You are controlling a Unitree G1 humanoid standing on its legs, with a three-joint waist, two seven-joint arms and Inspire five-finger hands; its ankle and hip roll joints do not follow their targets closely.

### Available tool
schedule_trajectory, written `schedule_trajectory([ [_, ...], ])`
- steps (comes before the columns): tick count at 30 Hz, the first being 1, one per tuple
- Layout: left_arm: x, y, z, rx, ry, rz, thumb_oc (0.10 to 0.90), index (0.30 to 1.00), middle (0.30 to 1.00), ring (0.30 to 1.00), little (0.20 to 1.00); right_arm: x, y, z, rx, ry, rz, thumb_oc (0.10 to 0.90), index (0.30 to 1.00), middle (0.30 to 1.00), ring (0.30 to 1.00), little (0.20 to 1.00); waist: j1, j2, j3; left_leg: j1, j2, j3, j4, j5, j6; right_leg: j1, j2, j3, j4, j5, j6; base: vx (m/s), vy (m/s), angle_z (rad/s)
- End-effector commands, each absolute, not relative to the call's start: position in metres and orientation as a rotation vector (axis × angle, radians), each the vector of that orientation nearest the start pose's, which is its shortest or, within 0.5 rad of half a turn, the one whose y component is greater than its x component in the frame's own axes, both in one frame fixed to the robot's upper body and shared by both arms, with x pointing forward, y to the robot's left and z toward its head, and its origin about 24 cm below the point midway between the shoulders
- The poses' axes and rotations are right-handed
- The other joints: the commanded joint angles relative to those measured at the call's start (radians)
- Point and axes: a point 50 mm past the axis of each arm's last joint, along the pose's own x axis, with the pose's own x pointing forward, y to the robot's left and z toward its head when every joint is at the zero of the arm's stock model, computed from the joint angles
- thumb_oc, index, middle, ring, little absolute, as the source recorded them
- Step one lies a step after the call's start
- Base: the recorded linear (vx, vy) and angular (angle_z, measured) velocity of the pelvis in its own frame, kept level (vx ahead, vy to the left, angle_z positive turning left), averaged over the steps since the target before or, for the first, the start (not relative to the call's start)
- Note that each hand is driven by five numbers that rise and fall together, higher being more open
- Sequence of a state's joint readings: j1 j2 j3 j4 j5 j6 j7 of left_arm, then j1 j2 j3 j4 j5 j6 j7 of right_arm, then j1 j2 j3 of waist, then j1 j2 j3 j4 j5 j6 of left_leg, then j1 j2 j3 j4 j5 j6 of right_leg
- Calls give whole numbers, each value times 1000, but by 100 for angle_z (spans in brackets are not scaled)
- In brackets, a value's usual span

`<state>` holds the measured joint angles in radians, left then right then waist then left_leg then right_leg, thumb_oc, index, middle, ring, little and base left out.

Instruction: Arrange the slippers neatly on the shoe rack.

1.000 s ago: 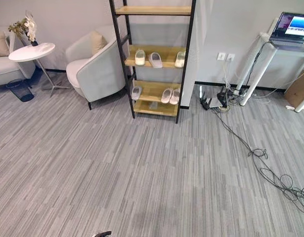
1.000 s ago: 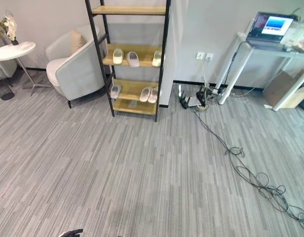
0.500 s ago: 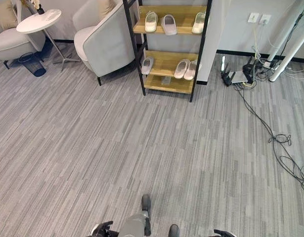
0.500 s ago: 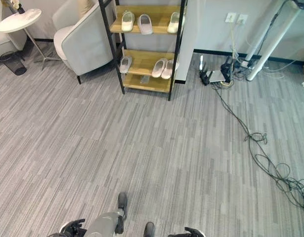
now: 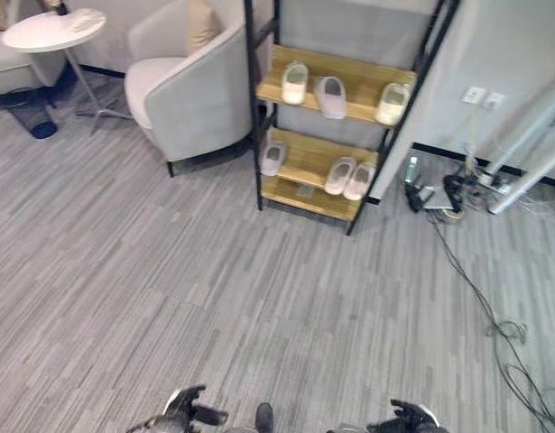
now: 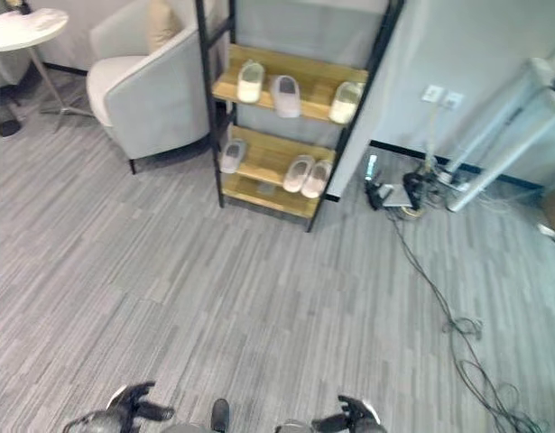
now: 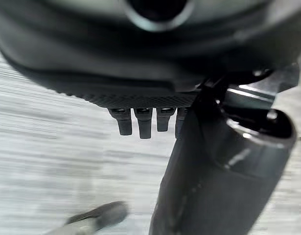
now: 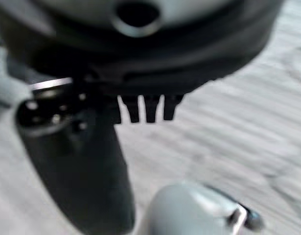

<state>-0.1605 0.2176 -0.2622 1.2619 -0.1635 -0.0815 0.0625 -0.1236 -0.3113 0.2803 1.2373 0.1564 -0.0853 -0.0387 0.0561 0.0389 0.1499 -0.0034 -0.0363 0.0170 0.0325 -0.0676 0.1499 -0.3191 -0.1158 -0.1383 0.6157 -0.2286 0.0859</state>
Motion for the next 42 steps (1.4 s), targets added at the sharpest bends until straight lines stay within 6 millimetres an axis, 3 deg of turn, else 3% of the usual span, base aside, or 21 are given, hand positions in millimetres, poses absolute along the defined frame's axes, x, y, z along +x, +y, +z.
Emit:
schedule_trajectory([
  [1, 149, 214, -148, 299, 1016, 23, 800, 900, 900, 900, 900, 100, -236, -159, -291, 1193, -38, 800, 900, 900, 900, 900, -57, -49, -6, 124, -25, -65, -13, -101, -116, 60, 70, 116, -532, 250, 69, 562, -161, 66],
  [3, 142, 212, -151, 302, 1047, 12, 800, 900, 900, 900, 900, 94, -238, -161, -281, 1223, -52, 800, 900, 900, 900, 900, -80, -43, -17, 181, -19, -86, -36, -127, -124, -2, 68, 111, -600, 297, 86, 495, -139, 83],
  [6, 130, 212, -156, 302, 1090, -2, 800, 900, 900, 900, 900, 80, -239, -163, -269, 1266, -66, 800, 900, 900, 900, 900, -94, -35, -37, 227, -5, -119, -40, -140, -139, 17, 76, 117, -603, 303, 87, 459, -209, 65],
  [8, 117, 209, -160, 300, 1133, -18, 800, 900, 900, 900, 900, 68, -240, -165, -254, 1301, -70, 800, 900, 900, 900, 900, -98, -36, -58, 241, 9, -138, 10, -150, -158, 40, 80, 129, -555, 320, 57, 355, -202, 82],
  [9, 113, 207, -162, 306, 1144, -34, 800, 900, 900, 900, 900, 67, -243, -165, -245, 1309, -84, 800, 900, 900, 900, 900, -104, -26, -63, 228, 27, -138, 78, -115, -187, 56, 88, 124, -536, 314, 43, 385, -290, 94],
  [10, 118, 204, -161, 302, 1122, -40, 800, 900, 900, 900, 900, 67, -250, -163, -248, 1305, -114, 800, 900, 900, 900, 900, -95, -27, -45, 79, 31, -104, 364, -5, -234, 119, 76, 119, -541, 286, 18, 236, -212, 111],
  [11, 118, 204, -161, 302, 1122, -39, 800, 900, 900, 900, 900, 67, -250, -163, -247, 1305, -114, 800, 900, 900, 900, 900, -97, -30, -47, 74, 28, -106, 363, -2, -234, 115, 72, 118, -542, 288, 18, 194, -270, 105],
  [12, 126, 204, -158, 308, 1091, -41, 800, 900, 900, 900, 900, 75, -257, -160, -233, 1275, -153, 800, 900, 900, 900, 900, -87, -48, -23, -49, 47, -41, 554, 72, -236, 172, 67, 116, -542, 248, -18, 81, -153, 63],
  [14, 129, 204, -157, 311, 1075, -38, 800, 900, 900, 900, 900, 76, -257, -159, -240, 1264, -161, 800, 900, 900, 900, 900, -74, -53, -13, -99, 68, -9, 600, 74, -227, 206, 69, 108, -547, 229, -32, 149, -179, 1],
  [15, 130, 203, -156, 307, 1069, -36, 800, 900, 900, 900, 900, 79, -258, -158, -241, 1252, -165, 800, 900, 900, 900, 900, -65, -56, -8, -125, 86, 27, 595, 68, -218, 235, 70, 97, -553, 215, -40, 371, -191, -18],
  [19, 116, 209, -160, 299, 1113, -9, 800, 900, 900, 900, 900, 88, -262, -155, -244, 1201, -192, 800, 900, 900, 900, 900, -23, -69, -15, -163, 122, 131, 306, 23, -207, 358, 72, 56, -585, 150, -34, 365, -34, 24],
  [21, 114, 209, -161, 302, 1121, -8, 800, 900, 900, 900, 900, 91, -261, -154, -248, 1192, -188, 800, 900, 900, 900, 900, -13, -65, -18, -174, 128, 123, 238, 40, -209, 374, 81, 55, -588, 140, -32, 301, 52, 6],
  [22, 109, 211, -162, 307, 1136, -1, 800, 900, 900, 900, 900, 93, -261, -154, -253, 1177, -184, 800, 900, 900, 900, 900, 2, -53, -21, -168, 131, 87, 107, 103, -225, 414, 99, 56, -591, 110, -26, 357, 74, -11],
  [26, 102, 212, -164, 317, 1162, 6, 800, 900, 900, 900, 900, 95, -258, -154, -293, 1173, -162, 800, 900, 900, 900, 900, 31, -48, -21, -232, 145, 21, -32, 178, -247, 492, 103, 90, -589, 48, -20, 413, 133, -15],
  [29, 94, 215, -165, 318, 1191, 21, 800, 900, 900, 900, 900, 93, -255, -155, -299, 1184, -157, 800, 900, 900, 900, 900, 38, -48, -28, -228, 148, 29, -83, 202, -249, 521, 94, 118, -587, 36, -12, 305, 157, -43],
  [31, 83, 219, -167, 349, 1233, 22, 800, 900, 900, 900, 900, 88, -255, -157, -291, 1198, -168, 800, 900, 900, 900, 900, 37, -44, -58, -215, 145, 37, -69, 232, -247, 530, 62, 133, -570, 38, 18, 441, 359, -73],
  [33, 81, 220, -168, 365, 1244, 14, 800, 900, 900, 900, 900, 86, -254, -157, -293, 1205, -170, 800, 900, 900, 900, 900, 33, -50, -66, -214, 133, 44, -42, 219, -238, 522, 40, 141, -555, 55, 33, 271, 262, -53],
  [36, 96, 223, -163, 406, 1192, -1, 800, 900, 900, 900, 900, 104, -250, -153, -229, 1121, -204, 800, 900, 900, 900, 900, 11, -60, -66, -193, 98, 88, 42, 129, -191, 406, -37, 187, -368, 189, 100, 204, 264, -22],
  [38, 107, 226, -160, 410, 1149, 16, 800, 900, 900, 900, 900, 120, -249, -147, -194, 1046, -232, 800, 900, 900, 900, 900, -1, -44, -56, -168, 97, 110, 54, 99, -175, 335, -63, 161, -280, 244, 102, 105, 180, -42],
  [41, 111, 228, -158, 407, 1125, 36, 800, 900, 900, 900, 900, 133, -254, -140, -171, 977, -283, 800, 900, 900, 900, 900, -17, -28, -50, -127, 91, 124, 50, 73, -165, 279, -66, 121, -244, 244, 86, 156, 186, -24],
  [42, 111, 231, -157, 387, 1119, 63, 800, 900, 900, 900, 900, 146, -262, -131, -169, 902, -335, 800, 900, 900, 900, 900, -37, -15, -48, -86, 76, 129, 40, 49, -159, 228, -41, 76, -301, 200, 66, 224, 88, -13],
])
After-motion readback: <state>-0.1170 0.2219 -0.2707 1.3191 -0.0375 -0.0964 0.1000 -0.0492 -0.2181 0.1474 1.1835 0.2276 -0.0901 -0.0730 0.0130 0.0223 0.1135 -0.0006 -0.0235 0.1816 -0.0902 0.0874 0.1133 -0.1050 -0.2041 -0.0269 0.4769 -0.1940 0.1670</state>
